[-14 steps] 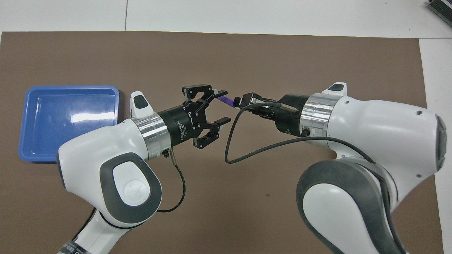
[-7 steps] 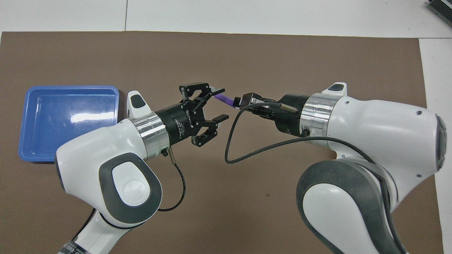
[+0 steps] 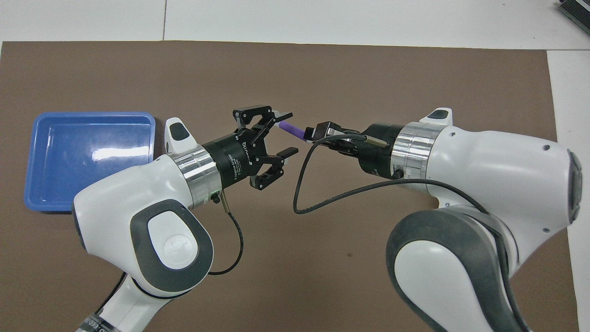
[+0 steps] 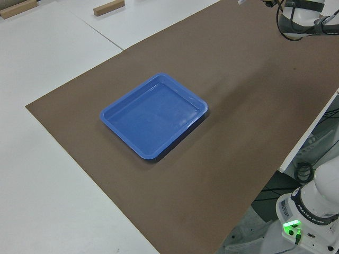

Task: Right arm passes pens to left for tray arrangement
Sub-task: 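Close the left gripper on the purple pen held by the right gripper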

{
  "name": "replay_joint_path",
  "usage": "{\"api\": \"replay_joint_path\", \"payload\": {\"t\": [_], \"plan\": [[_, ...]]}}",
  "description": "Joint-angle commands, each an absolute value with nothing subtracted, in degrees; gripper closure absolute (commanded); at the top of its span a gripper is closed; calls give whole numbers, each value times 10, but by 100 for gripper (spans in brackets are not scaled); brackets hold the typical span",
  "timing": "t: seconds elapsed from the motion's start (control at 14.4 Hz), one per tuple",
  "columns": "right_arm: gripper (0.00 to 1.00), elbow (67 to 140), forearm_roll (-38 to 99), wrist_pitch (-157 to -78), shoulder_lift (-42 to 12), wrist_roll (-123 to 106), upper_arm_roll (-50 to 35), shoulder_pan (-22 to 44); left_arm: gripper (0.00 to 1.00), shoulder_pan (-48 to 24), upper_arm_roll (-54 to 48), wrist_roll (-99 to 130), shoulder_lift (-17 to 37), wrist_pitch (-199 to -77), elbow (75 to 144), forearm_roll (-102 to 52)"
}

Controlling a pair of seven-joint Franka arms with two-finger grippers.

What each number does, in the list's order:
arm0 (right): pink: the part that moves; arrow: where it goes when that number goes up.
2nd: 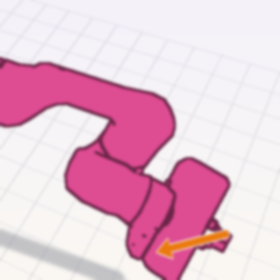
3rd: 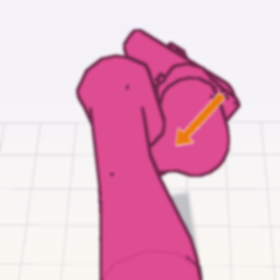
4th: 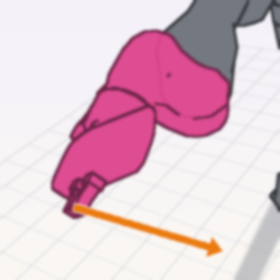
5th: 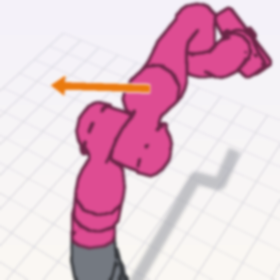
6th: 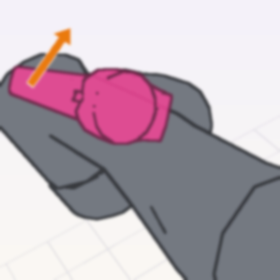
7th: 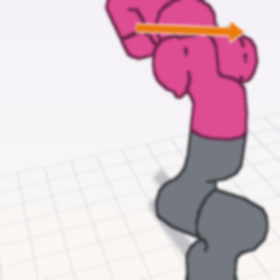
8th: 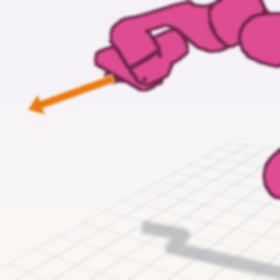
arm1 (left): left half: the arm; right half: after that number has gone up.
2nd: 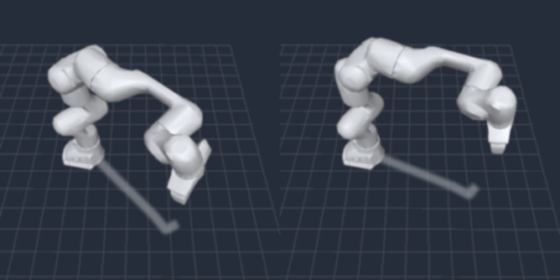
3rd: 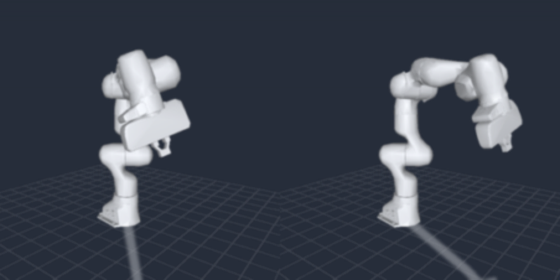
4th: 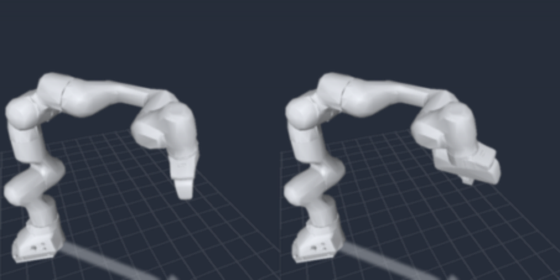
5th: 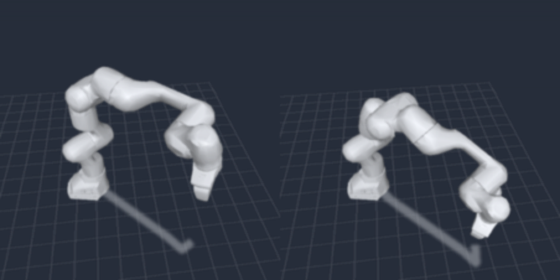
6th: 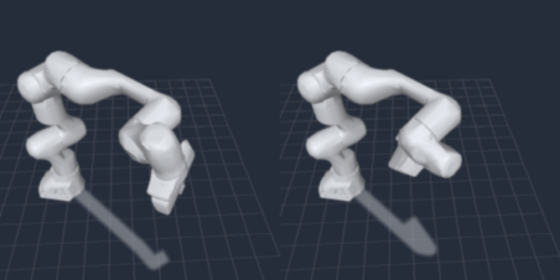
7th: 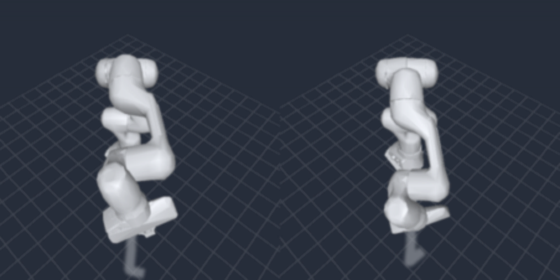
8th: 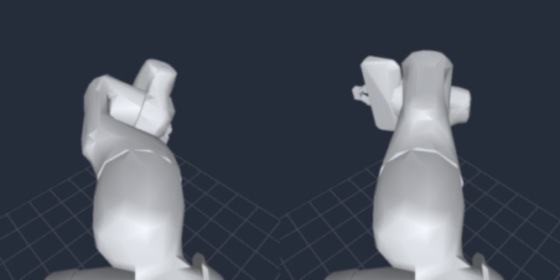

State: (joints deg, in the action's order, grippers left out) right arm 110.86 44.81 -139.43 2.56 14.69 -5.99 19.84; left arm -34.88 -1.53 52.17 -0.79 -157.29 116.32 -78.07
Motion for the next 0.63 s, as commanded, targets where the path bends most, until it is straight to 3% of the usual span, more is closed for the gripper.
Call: {"api": "replay_joint_path", "payload": {"t": [0.0, 0.56], "plan": [[100, 1120, 464, -1404, 35, 146, -62, 209, 26, -350, -18, 508, -1, -1583, 1153, -810], [100, 1121, 464, -1398, 37, 146, -62, 209, 27, -350, -18, 499, -5, -1573, 1159, -816]]}}
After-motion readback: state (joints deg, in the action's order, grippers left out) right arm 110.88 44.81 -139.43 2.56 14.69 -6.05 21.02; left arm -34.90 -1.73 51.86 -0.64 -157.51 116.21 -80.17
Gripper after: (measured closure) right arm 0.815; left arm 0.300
